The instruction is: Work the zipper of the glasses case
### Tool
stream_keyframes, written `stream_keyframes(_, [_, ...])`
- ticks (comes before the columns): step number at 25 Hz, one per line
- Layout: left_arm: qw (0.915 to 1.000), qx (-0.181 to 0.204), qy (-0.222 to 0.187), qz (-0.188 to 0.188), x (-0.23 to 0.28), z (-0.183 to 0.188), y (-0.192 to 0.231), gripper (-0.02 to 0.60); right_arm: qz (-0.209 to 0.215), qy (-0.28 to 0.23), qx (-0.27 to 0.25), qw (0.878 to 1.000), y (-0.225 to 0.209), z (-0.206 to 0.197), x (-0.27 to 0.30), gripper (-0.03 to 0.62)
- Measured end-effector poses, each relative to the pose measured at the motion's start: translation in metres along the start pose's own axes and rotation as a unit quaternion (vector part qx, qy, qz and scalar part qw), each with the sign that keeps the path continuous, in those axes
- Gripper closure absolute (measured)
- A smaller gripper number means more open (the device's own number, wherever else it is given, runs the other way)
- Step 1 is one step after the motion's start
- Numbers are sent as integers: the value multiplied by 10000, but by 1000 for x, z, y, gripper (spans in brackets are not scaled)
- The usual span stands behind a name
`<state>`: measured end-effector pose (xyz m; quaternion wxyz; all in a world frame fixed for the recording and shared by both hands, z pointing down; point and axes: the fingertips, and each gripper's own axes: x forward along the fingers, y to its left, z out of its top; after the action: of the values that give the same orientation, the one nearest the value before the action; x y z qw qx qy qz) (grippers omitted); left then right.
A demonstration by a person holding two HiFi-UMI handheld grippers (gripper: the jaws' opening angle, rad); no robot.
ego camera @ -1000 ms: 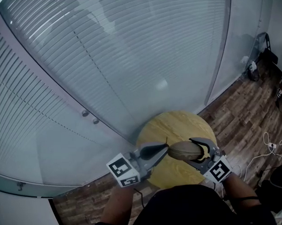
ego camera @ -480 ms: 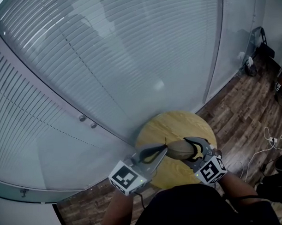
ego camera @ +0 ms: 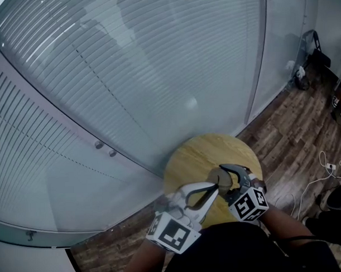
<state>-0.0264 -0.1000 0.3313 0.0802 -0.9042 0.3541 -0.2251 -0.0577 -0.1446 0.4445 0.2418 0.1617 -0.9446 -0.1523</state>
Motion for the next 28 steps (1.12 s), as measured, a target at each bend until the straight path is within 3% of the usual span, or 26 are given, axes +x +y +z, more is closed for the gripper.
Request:
stream_keyframes(7, [9988, 413, 249, 44, 14, 8, -19, 575, 26, 164, 16, 9999, -1, 1, 4, 313])
stream_keyframes(12, [9969, -217, -558, -510, -1, 25, -8, 575, 100, -97, 187, 9997, -1, 10, 0, 313])
stream_keyframes(14, [9982, -171, -349, -457, -2, 20, -10, 575, 115, -11, 97, 9999, 1, 10, 3, 315])
stream_keyframes(18, [9986, 452, 273, -71, 9, 12, -20, 575, 125, 175, 39, 9998, 2, 4, 6, 315])
stream_keyframes(24, [9970, 639, 405, -159, 11, 12, -24, 575, 129, 267, -155, 9994, 2, 11, 10, 315])
stream_keyframes(26, [9968, 568, 114, -547, 10, 25, -41, 575, 172, 367, -247, 9989, 7, 10, 11, 315])
stream_keyframes(28, [9892, 390, -643, -1258, 6, 60, -74, 575, 245, 513, -344, 9978, 15, 4, 13, 315])
